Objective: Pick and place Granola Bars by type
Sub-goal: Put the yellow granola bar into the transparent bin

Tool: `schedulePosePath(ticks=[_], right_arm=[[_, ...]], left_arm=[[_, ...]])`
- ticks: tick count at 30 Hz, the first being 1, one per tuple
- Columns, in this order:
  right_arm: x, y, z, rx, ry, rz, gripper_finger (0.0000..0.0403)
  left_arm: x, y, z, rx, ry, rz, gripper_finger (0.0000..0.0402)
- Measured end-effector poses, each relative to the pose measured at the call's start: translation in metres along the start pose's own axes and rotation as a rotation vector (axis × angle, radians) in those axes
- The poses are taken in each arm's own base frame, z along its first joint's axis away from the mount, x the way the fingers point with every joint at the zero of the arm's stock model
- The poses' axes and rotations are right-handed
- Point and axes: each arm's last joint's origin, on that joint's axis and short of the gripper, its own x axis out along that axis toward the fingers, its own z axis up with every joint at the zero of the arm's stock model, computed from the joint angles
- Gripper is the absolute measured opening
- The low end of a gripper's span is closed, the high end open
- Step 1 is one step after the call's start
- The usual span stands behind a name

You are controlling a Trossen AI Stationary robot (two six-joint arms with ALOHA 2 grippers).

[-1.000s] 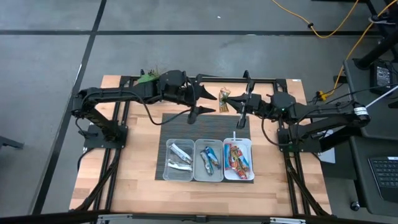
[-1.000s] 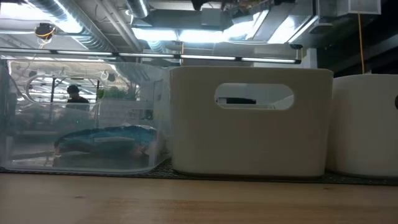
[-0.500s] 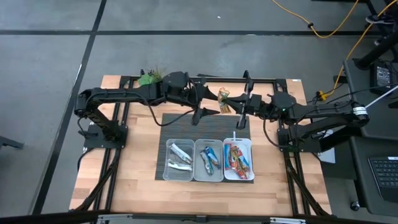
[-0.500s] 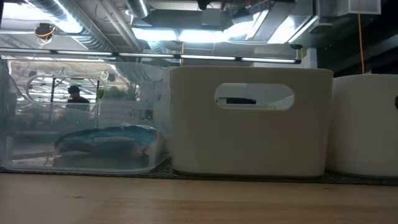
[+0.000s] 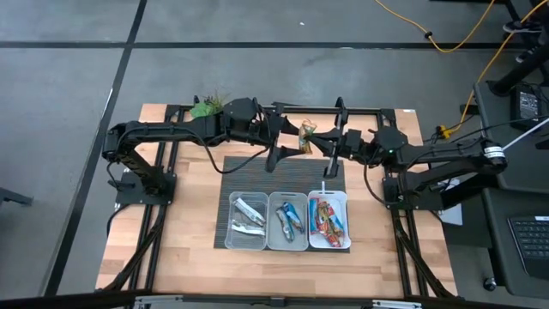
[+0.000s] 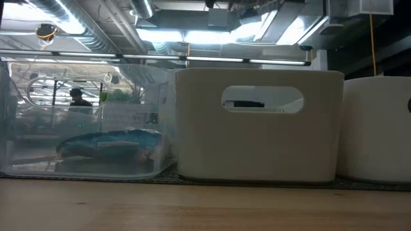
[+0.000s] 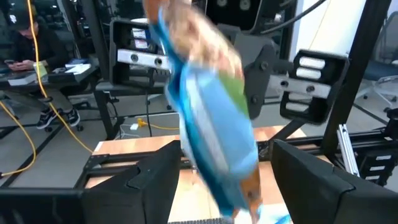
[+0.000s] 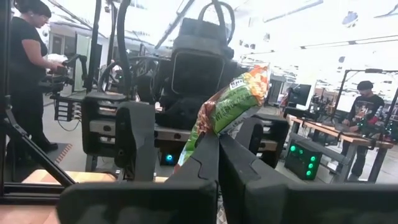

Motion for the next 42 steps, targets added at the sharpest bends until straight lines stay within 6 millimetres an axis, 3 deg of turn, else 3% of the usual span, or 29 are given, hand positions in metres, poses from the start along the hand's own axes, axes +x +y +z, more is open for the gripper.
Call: schedulePosePath(ticks=[5,16,20,27,37,42], right_arm=[[0.004,0.002,-0.003,0.003,-0.013,-0.002,0.0004],[0.005,0.002,-0.003,0.002,-0.014,-0.002,0.0004],[0.005,0.002,-0.003,0.003,-0.014,-0.002,0.0005],[0.0,0.004,-0.004,-0.003,0.03,0.04,0.0049],[-0.037,-0.004,0.012,-0.037,0.191,-0.075,0.0114],[-0.05,-0.009,0.016,-0.038,0.24,-0.112,0.0117]], left_arm=[[0.0,0.0,-0.001,-0.002,0.009,-0.001,0.0201],[0.0,-0.001,-0.004,-0.009,0.043,-0.015,0.0058],[0.0,-0.001,-0.004,0.012,0.045,-0.016,0.0023],[-0.006,-0.003,-0.008,-0.006,0.12,-0.028,0.0025],[-0.047,-0.01,0.001,0.016,0.254,-0.039,0.0018],[-0.065,-0.016,-0.017,-0.026,0.344,-0.077,0.0017]])
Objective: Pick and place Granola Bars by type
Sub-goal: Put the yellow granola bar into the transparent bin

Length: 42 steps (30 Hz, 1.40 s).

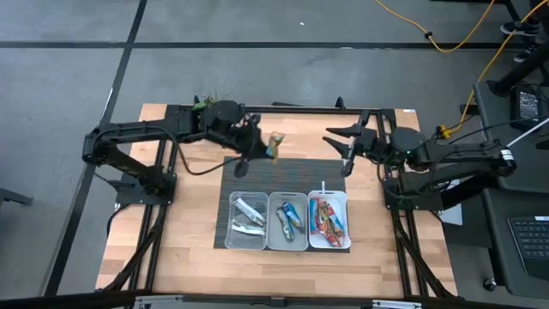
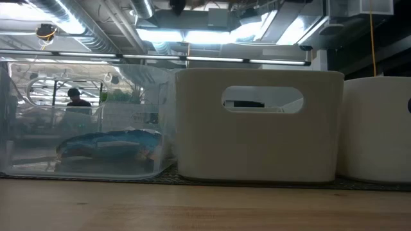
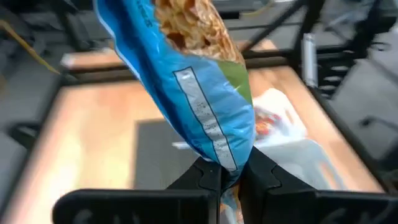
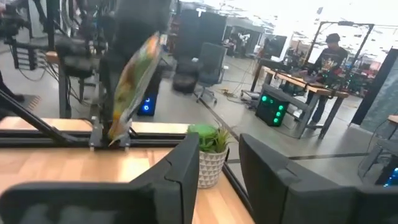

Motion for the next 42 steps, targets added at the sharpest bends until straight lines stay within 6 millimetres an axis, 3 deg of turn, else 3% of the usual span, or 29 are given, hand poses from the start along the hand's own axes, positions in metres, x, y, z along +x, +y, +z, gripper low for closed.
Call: schedulePosePath(ticks=[4,8,14,20,25,35,42], right_arm=[[-0.002,-0.001,-0.001,0.021,0.011,0.003,0.0117],[-0.001,0.0,-0.001,0.036,0.014,0.003,0.0117],[0.001,0.001,-0.003,0.031,0.029,0.006,0.0117],[0.004,0.002,-0.005,0.026,0.035,0.006,0.0117],[0.004,0.002,-0.005,0.025,0.039,0.004,0.0117],[0.004,0.002,-0.006,0.026,0.04,0.004,0.0117],[0.004,0.002,-0.006,0.025,0.045,0.005,0.0117]], left_arm=[[-0.003,-0.005,-0.043,-0.112,-0.073,-0.043,0.0017],[-0.016,-0.014,-0.081,-0.213,-0.295,-0.009,0.0017],[-0.043,-0.025,-0.118,-0.309,-0.477,0.053,0.0017],[-0.065,-0.032,-0.12,-0.303,-0.554,0.053,0.0017],[-0.067,-0.036,-0.121,-0.315,-0.549,0.035,0.0017],[-0.043,-0.056,-0.13,-0.414,-0.388,-0.092,0.0017],[-0.018,-0.071,-0.145,-0.488,-0.197,-0.082,0.0017]])
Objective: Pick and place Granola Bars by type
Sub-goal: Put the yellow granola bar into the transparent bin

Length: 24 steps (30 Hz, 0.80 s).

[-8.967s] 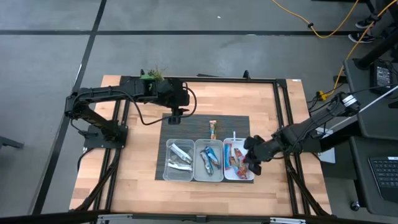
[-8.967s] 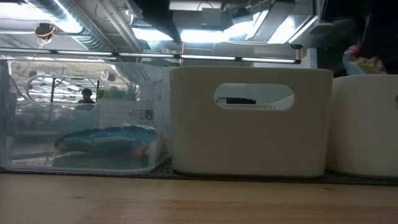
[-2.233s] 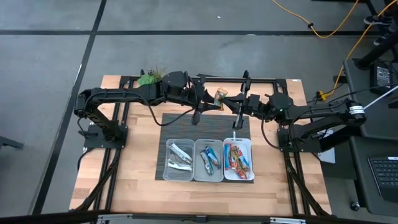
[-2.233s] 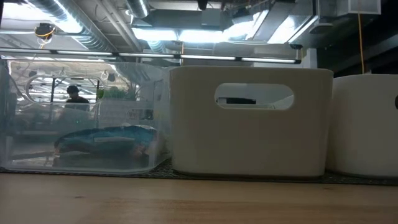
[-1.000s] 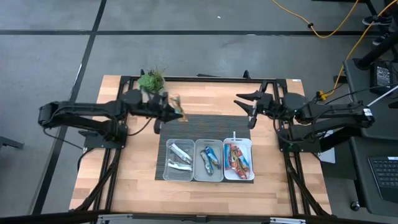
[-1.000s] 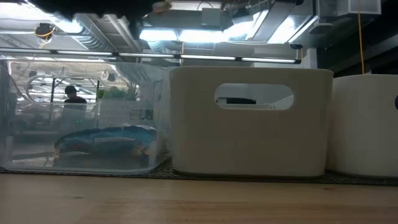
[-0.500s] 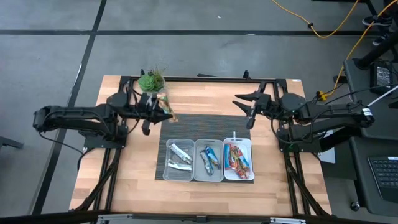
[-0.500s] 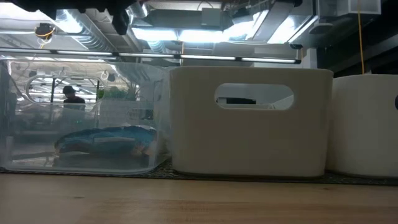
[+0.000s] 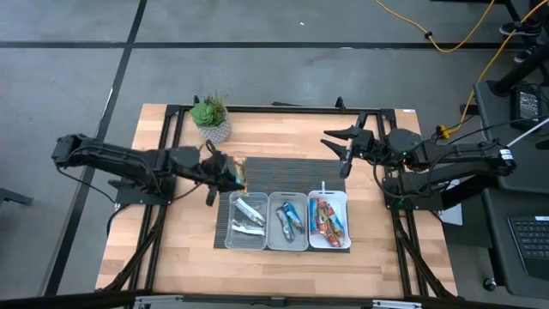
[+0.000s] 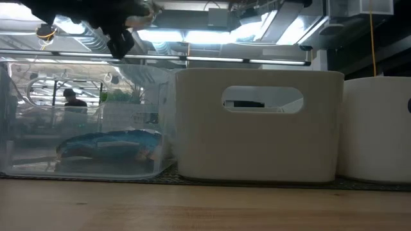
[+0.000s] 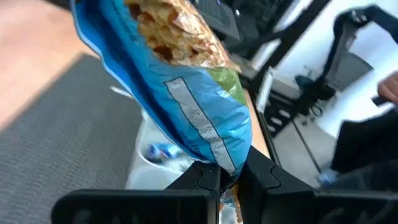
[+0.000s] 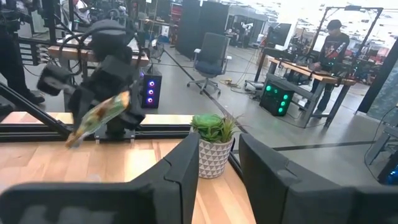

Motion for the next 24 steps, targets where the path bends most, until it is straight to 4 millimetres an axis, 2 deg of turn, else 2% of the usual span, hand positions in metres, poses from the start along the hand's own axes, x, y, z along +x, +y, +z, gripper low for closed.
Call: schedulePosePath(ticks=[11,24], right_arm=[[0.0,0.001,-0.003,0.013,0.032,0.005,0.0117],[0.0,0.001,-0.004,0.005,0.041,0.006,0.0117]], left_arm=[[0.032,-0.015,-0.042,-0.055,0.221,0.012,0.0017],[0.054,-0.025,-0.088,-0.092,0.422,0.065,0.0017]])
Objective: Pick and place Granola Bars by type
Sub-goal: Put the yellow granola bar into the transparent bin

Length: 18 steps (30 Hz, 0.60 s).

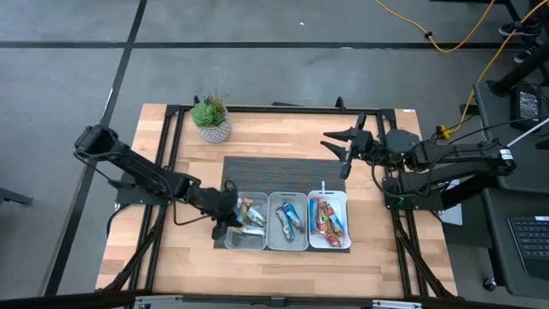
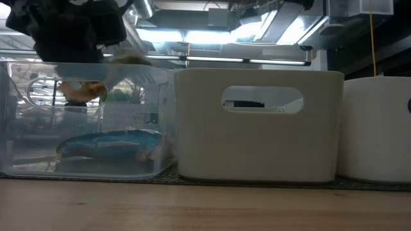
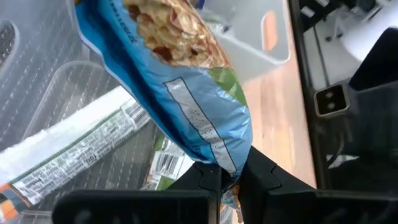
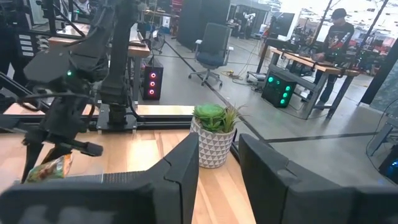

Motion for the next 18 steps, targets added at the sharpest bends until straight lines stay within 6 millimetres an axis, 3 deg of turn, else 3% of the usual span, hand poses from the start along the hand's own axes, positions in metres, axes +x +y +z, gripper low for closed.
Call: schedulePosePath(ticks=[18], right_arm=[[0.0,0.0004,-0.0025,-0.017,0.024,0.004,0.0117]], left_arm=[[0.0103,0.0075,-0.0042,-0.041,0.035,0.045,0.0022]])
